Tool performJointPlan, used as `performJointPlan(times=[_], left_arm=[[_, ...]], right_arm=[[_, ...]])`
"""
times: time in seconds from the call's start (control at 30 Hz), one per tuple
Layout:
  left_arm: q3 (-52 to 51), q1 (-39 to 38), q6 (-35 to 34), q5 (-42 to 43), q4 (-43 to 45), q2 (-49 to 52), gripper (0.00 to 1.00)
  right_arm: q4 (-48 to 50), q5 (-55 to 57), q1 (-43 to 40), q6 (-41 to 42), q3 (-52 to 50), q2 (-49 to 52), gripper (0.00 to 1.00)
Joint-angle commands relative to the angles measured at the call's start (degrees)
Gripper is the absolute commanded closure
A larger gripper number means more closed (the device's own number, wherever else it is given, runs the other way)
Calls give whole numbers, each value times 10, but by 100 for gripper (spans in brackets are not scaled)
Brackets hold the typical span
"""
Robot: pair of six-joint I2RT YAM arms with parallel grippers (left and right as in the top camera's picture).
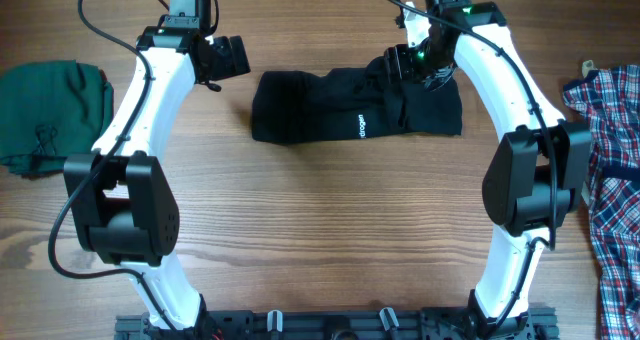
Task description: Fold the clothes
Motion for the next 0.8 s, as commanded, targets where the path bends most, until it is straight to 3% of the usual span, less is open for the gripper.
performJointPlan(times=[0.0,0.07,0.37,0.5,0.63,0.77], left_arm=[[2,4,-10,-5,-8,0,0],[2,4,-10,-5,-11,0,0],[2,4,-10,-5,-11,0,0],[2,4,-10,-6,-9,0,0],[2,4,-9,-6,-9,0,0],[2,4,-10,-5,-9,0,0]], right_arm=[[-6,61,-2,54,2,10,96],[-15,82,-2,93,-1,11,96],[39,32,28,93,-100,11,96],[45,-67,47,90,-100,9,96],[52,-158,43,-14,-96,8,96],[80,-157,1,-11,-61,-48,96]])
